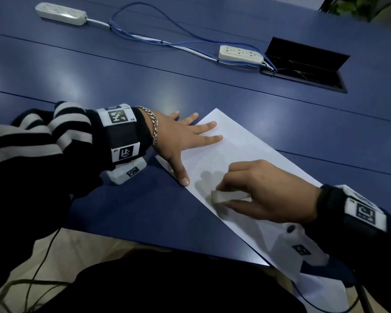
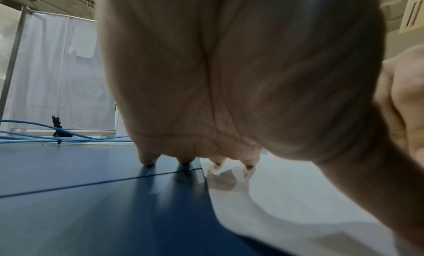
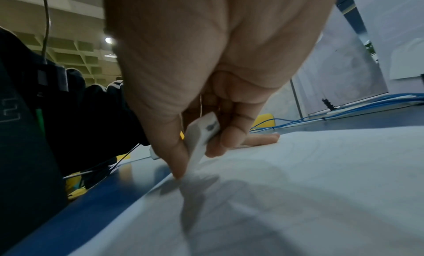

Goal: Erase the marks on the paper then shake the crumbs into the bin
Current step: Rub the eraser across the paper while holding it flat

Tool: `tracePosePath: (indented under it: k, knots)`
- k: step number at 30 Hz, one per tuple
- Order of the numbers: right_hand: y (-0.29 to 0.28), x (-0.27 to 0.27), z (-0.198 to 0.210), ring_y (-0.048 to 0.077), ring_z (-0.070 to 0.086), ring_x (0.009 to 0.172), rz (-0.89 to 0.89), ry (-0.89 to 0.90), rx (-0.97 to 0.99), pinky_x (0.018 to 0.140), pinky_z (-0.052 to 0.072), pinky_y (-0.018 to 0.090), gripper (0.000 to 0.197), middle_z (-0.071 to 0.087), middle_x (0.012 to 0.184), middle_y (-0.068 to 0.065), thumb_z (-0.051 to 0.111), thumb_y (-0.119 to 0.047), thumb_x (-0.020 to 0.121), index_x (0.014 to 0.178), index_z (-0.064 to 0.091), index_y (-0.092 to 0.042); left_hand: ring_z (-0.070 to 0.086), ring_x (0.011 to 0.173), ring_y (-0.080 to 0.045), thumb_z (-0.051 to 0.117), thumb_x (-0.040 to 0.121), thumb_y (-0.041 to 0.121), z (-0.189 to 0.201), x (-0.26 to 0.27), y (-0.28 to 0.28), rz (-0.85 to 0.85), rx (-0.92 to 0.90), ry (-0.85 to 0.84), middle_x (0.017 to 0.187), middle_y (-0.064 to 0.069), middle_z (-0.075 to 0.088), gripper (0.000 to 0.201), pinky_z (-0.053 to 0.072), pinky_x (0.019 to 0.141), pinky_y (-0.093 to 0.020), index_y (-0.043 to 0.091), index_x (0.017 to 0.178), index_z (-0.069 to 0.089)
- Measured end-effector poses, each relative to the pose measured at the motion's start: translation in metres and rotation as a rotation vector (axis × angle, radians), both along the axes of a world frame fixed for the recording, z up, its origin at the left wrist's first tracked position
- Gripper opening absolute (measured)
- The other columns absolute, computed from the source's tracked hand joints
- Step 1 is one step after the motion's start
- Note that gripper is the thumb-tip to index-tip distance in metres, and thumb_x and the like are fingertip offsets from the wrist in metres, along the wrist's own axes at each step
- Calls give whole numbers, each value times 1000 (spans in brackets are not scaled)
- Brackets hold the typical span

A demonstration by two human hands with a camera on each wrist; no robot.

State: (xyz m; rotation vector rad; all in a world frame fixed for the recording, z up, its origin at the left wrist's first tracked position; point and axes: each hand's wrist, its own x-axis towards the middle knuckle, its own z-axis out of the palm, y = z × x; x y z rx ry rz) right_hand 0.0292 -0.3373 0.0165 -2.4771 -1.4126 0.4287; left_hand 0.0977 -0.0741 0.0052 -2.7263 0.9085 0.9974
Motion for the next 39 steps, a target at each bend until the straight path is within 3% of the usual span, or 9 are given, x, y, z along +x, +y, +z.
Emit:
tracePosePath:
  k: [6, 9, 13, 16, 19, 26, 32, 35, 39]
  knots:
    - [-24, 3, -4, 3, 54, 85, -187, -29, -14, 78, 45, 20, 27, 56, 98, -19, 65, -50, 88, 106, 64, -31, -16, 159, -24, 63, 58, 100, -1, -13, 10, -7, -59, -148, 172, 3, -14, 131, -14, 126, -57, 62, 155, -18]
    - [-18, 6, -1, 1, 51, 82, -164, -27, -52, 76, 42, 19, 27, 55, 95, -20, 65, -52, 87, 104, 62, -32, -34, 155, -24, 63, 59, 98, -3, -16, 13, -39, -13, -137, 170, 8, -31, 136, -19, 122, -62, 55, 158, -20]
    - [10, 16, 5, 4, 57, 91, -142, -37, -32, 84, 47, 23, 31, 62, 101, -18, 67, -54, 89, 111, 66, -33, -33, 155, -24, 67, 58, 97, -6, -13, 14, -20, -15, -59, 165, 16, -40, 141, -15, 121, -68, 56, 154, -27]
    - [34, 21, 0, 11, 62, 100, -116, -52, -30, 89, 49, 27, 35, 66, 111, -11, 65, -52, 90, 115, 70, -28, -32, 155, -25, 70, 56, 95, -7, -11, 14, -13, -16, -46, 164, 17, -40, 143, -11, 121, -71, 57, 154, -28]
    - [44, 27, -4, 17, 62, 101, -164, -83, -9, 88, 52, 36, 39, 63, 112, -10, 57, -59, 89, 103, 72, -26, -32, 155, -25, 71, 54, 95, -9, -10, 14, -2, -29, -39, 165, 18, -38, 144, -11, 120, -73, 59, 152, -28]
    - [40, 9, -5, 16, 61, 89, 93, 20, -38, 81, 50, 29, 21, 62, 99, -5, 66, -36, 92, 109, 70, -24, -32, 155, -26, 70, 52, 97, -12, -9, 15, 3, -27, -38, 164, 19, -41, 146, -9, 120, -74, 59, 151, -30]
    - [47, 27, -4, 15, 63, 97, -78, -72, 40, 84, 53, 34, 30, 67, 116, -6, 56, -50, 91, 97, 72, -26, -32, 155, -24, 71, 50, 97, -12, -9, 15, 10, -52, -30, 165, 19, -37, 145, -9, 120, -73, 58, 156, -21]
    - [46, 15, -5, 17, 61, 93, 35, -67, -23, 82, 52, 35, 18, 63, 104, -6, 66, -36, 90, 103, 70, -25, -33, 155, -25, 72, 51, 96, -12, -9, 16, 14, -45, -31, 164, 19, -39, 146, -9, 120, -73, 59, 153, -26]
    - [49, 23, 0, 17, 62, 89, 86, -37, -43, 81, 53, 35, 18, 65, 99, -7, 69, -37, 89, 103, 72, -26, -32, 155, -26, 73, 52, 95, -10, -11, 15, 13, -45, -33, 165, 19, -39, 145, -9, 120, -73, 60, 152, -27]
